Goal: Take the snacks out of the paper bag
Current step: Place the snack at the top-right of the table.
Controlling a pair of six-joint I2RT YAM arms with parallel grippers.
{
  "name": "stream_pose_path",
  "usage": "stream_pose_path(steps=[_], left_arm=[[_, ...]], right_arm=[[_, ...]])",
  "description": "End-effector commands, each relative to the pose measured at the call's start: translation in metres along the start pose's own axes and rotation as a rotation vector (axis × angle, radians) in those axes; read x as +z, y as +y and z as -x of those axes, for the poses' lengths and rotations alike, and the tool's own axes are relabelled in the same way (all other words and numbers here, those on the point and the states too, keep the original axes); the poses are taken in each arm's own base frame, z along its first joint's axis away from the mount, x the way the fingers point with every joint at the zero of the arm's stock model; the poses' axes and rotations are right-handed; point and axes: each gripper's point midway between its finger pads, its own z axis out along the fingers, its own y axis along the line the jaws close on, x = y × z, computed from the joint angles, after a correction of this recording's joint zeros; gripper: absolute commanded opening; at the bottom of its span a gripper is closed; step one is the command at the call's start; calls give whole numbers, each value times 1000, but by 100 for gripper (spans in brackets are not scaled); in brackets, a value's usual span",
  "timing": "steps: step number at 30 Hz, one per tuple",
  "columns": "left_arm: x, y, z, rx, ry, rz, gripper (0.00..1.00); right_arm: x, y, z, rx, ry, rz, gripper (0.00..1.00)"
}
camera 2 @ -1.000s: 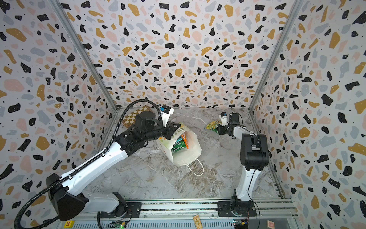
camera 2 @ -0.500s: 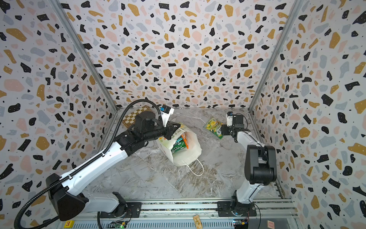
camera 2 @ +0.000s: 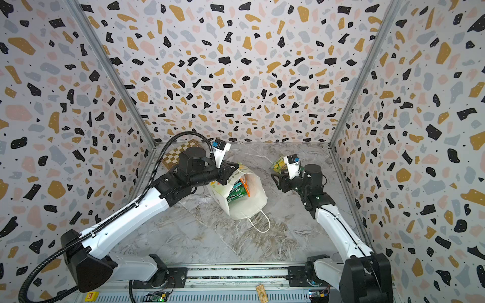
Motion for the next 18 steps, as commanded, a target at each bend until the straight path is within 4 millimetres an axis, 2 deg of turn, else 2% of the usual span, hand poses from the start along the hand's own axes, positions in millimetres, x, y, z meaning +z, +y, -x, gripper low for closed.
stream_pose_path(steps=[1,4,12,15,18], left_arm=[[-10,-11,20,30,-73,-31,0],[-9,-11,21,31,-75,-31,0],[-10,-11,23,31,-80,-28,0],[-10,-11,23,31,-79,-29,0],[-10,-11,23,31,-79,-29,0]], right_arm=[[-6,45,9,-52,-60,141,60],[-7,73,0,-97,-57,218,60],[5,117,-44,-164,38,348,58],[14,128,-61,-174,88,375,58],[25,130,-75,-182,134,357,57]])
